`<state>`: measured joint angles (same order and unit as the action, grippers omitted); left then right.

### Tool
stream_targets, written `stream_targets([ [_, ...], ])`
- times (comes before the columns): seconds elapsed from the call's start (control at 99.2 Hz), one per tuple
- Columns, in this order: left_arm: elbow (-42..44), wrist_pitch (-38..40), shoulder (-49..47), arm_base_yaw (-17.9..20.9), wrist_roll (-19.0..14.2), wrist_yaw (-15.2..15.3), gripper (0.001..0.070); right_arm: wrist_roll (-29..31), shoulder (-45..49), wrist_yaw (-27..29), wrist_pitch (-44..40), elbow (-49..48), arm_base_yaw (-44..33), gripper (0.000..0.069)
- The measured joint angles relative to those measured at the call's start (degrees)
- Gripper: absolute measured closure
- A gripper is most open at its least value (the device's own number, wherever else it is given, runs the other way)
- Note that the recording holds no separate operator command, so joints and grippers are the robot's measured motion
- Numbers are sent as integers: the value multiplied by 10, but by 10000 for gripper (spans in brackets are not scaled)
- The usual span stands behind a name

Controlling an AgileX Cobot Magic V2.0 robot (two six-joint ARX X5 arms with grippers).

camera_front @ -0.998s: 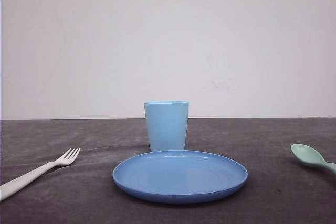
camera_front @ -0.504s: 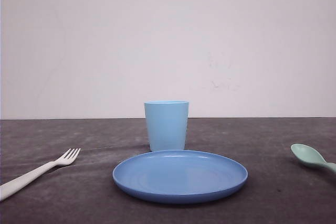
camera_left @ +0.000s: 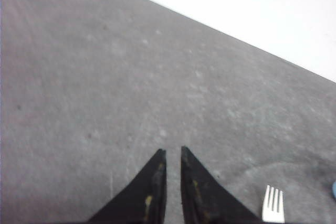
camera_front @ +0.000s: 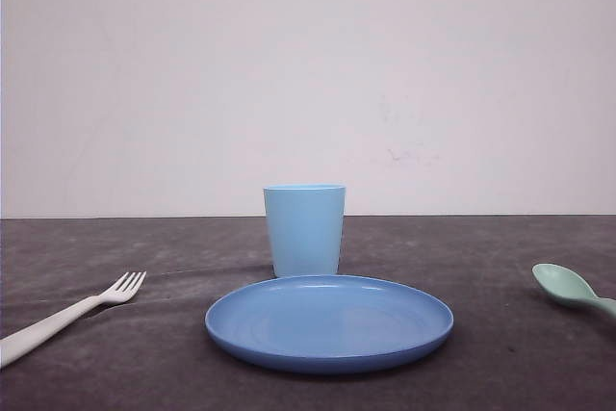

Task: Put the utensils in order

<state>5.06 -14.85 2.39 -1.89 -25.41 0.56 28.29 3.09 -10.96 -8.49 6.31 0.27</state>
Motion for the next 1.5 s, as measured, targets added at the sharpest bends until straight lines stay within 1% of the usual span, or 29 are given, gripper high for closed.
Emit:
stream_targets([
  [0.101,52,1,39,0,-12,-8,685,-6,49,1,-26,65,0,687],
  [0.212,129,1,102,0,-5,-22,685,-50,132,5,-80,153,0,687],
  [0.333,226,-44,198,0,33,-26,685,-118,224,26,-144,254,0,687],
  [0.423,297,-93,270,0,70,-40,685,-156,276,35,-176,312,2,687],
  [0.534,360,-145,346,0,109,-49,685,-181,315,34,-190,341,11,687],
  [0.615,374,-162,385,-5,124,-53,680,-187,332,28,-199,343,20,681],
  [0.645,375,-169,395,-7,127,-56,665,-189,337,23,-202,343,23,657],
  [0.675,375,-175,404,-10,129,-61,629,-190,343,20,-204,343,25,610],
  [0.756,375,-178,416,-18,134,-70,491,-191,355,17,-209,343,32,402],
  [0.776,375,-177,419,-21,135,-71,458,-191,358,16,-209,343,34,360],
  [0.806,375,-177,421,-24,136,-75,420,-191,361,14,-211,343,36,315],
  [0.847,375,-177,426,-31,136,-79,391,-191,365,10,-212,343,39,280],
  [0.907,375,-177,436,-46,134,-80,371,-191,369,6,-215,343,43,255],
  [1.008,375,-177,458,-76,124,-80,363,-191,371,5,-215,343,47,242],
  [1.109,375,-174,491,-114,107,-77,362,-191,371,5,-216,343,50,240],
  [1.169,375,-172,517,-140,97,-63,362,-191,371,5,-218,343,50,240],
  [1.29,375,-171,577,-191,87,-20,362,-191,373,5,-225,343,50,240],
  [1.381,375,-166,625,-222,77,5,362,-191,375,5,-228,343,50,240],
  [1.502,375,-145,678,-246,61,10,362,-191,377,5,-233,343,50,240],
])
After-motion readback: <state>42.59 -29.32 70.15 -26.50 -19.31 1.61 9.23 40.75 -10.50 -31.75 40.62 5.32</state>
